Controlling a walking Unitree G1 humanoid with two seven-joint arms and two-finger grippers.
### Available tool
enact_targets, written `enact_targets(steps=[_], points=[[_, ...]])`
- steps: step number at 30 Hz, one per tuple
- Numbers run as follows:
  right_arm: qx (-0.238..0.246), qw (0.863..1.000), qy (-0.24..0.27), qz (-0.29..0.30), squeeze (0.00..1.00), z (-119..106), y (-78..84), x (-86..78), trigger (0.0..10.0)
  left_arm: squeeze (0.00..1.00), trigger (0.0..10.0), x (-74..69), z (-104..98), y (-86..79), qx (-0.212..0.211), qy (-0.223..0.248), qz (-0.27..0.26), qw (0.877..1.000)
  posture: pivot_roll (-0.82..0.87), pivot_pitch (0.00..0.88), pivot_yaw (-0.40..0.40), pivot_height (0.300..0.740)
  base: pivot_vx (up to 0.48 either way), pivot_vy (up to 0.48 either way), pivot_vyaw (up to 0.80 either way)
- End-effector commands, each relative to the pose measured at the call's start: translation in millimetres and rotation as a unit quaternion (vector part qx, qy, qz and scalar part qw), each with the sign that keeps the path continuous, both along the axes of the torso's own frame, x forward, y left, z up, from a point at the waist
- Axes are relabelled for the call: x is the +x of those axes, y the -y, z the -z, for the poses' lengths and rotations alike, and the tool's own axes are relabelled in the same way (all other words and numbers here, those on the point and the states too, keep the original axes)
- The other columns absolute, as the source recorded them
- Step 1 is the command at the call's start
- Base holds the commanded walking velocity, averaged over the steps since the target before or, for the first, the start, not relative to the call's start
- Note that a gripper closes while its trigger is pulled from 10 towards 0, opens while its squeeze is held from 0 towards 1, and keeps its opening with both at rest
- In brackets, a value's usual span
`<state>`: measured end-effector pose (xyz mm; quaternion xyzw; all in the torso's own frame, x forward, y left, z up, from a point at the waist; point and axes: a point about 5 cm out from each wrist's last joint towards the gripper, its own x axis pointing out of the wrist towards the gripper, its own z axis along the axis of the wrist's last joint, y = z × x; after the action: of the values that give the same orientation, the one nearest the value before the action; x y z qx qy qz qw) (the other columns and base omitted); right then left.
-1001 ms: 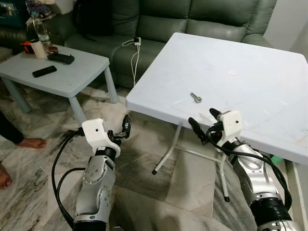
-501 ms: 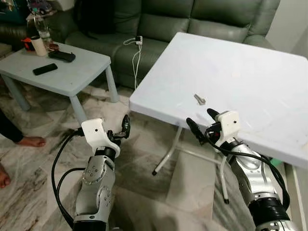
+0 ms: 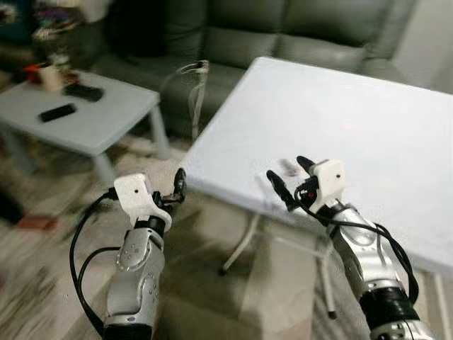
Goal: Hang keys on a hook
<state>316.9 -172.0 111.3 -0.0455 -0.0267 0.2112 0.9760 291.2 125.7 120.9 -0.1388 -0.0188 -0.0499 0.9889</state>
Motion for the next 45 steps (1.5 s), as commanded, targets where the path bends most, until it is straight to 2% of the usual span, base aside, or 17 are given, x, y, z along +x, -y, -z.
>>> enact_targets(steps=[1, 12, 15, 25, 37, 45], points=[[0.008, 1.000, 0.013, -0.008, 0.00, -7.9, -7.3, 4.0, 10.0, 0.00, 10.0, 0.1, -2.6, -5.7, -0.004, 0.003, -0.015, 1.000, 0.04, 0.037, -0.083, 0.740, 0.000, 0.000, 0.00], [0.002, 1.000, 0.010, 0.000, 0.00, -8.2, -7.3, 6.2, 10.0, 0.00, 10.0, -1.0, -4.2, -3.4, -0.002, 0.005, -0.010, 1.000, 0.04, 0.046, -0.085, 0.740, 0.000, 0.000, 0.00], [0.003, 1.000, 0.005, 0.000, 0.00, -8.1, -7.4, 6.8, 10.0, 0.00, 10.0, -3.0, -6.0, 1.2, 0.018, 0.014, 0.009, 1.000, 0.04, 0.049, -0.087, 0.740, 0.000, 0.000, 0.00], [-0.043, 0.999, -0.006, -0.023, 0.00, -3.7, -8.3, 16.9, 10.0, 0.00, 10.0, -8.4, -6.3, 12.5, 0.029, 0.021, 0.038, 0.999, 0.03, 0.058, -0.091, 0.740, 0.000, 0.000, 0.00], [-0.055, 0.997, -0.007, -0.049, 0.00, -13.6, -32.4, 43.6, 10.0, 0.00, 10.0, -12.2, -6.1, 22.9, 0.034, 0.023, 0.059, 0.997, 0.05, 0.065, -0.100, 0.740, 0.000, 0.000, 0.00], [-0.060, 0.995, -0.020, -0.083, 0.00, -14.4, -42.0, 49.8, 10.0, 0.00, 10.0, -18.1, -6.5, 30.7, 0.031, 0.024, 0.074, 0.996, 0.06, 0.084, -0.116, 0.740, 0.000, 0.000, 0.00]])
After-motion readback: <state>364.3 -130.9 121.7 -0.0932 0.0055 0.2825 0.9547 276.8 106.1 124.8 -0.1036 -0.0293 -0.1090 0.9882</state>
